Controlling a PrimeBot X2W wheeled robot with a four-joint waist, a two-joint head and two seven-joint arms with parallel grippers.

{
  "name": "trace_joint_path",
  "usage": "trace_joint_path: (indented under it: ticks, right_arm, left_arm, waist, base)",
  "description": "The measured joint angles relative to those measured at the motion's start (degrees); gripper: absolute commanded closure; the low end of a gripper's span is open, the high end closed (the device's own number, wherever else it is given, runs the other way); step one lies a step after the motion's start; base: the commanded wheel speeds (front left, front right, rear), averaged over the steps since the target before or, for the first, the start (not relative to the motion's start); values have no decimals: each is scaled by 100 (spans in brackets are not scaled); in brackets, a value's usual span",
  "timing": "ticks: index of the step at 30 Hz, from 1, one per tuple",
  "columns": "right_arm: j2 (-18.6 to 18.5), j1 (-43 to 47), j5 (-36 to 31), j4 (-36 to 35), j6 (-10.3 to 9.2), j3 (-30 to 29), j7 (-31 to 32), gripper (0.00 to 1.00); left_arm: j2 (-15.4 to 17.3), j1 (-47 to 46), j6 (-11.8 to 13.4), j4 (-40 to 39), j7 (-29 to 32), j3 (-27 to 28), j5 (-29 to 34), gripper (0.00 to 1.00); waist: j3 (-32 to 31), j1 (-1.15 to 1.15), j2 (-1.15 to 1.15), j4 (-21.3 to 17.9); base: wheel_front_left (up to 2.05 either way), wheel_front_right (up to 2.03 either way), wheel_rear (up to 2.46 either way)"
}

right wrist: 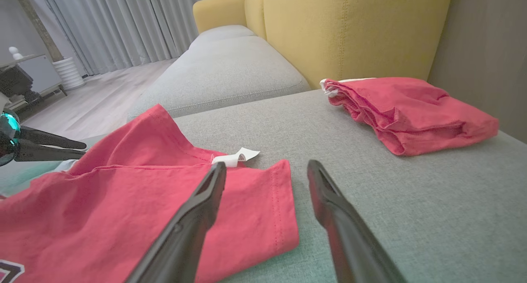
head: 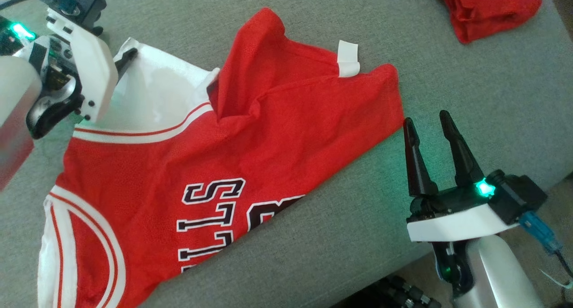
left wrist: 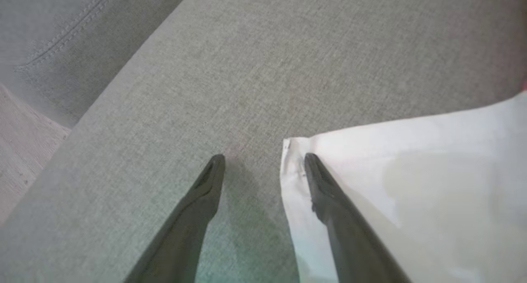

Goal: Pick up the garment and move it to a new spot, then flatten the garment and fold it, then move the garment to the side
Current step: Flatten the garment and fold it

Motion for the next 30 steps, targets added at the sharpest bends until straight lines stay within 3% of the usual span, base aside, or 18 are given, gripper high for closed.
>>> trace_joint_path:
  ticks: [10, 11, 13, 17, 23, 30]
  right_arm:
    - [0, -217, 1, -8, 0, 7, 0, 0]
    - [0, -214, 1, -12, 0, 1, 0, 0]
    - [0, -207, 1, -12, 0, -3, 0, 0]
    - [-1, -193, -140, 19, 0, -74, 0, 0]
    - [-19, -207, -560, 229, 0, 52, 0, 0]
    - [-775, -724, -125, 1451, 0, -104, 0, 0]
  left_arm:
    - [20, -69, 0, -76, -170, -141, -109, 0]
    - [26, -87, 0, -82, -185, -153, -110, 8]
    - [55, -94, 0, -137, -112, -167, -163, 100]
    - [86, -92, 0, -368, -18, -304, -304, 100]
    - [163, -41, 0, -584, -724, -495, -64, 100]
    - [127, -35, 0, -783, -1486, -505, 214, 100]
  waist:
    - [109, 0, 0, 3]
    - [124, 0, 0, -12]
    - [141, 0, 0, -42]
    - [76, 0, 0, -18]
    - [-121, 0, 0, 193]
    - [-396, 0, 0, 552]
  base:
    - [0, 0, 0]
    - [0, 0, 0]
    - [0, 0, 0]
    - [0, 0, 0]
    - [0, 0, 0]
    - [0, 0, 0]
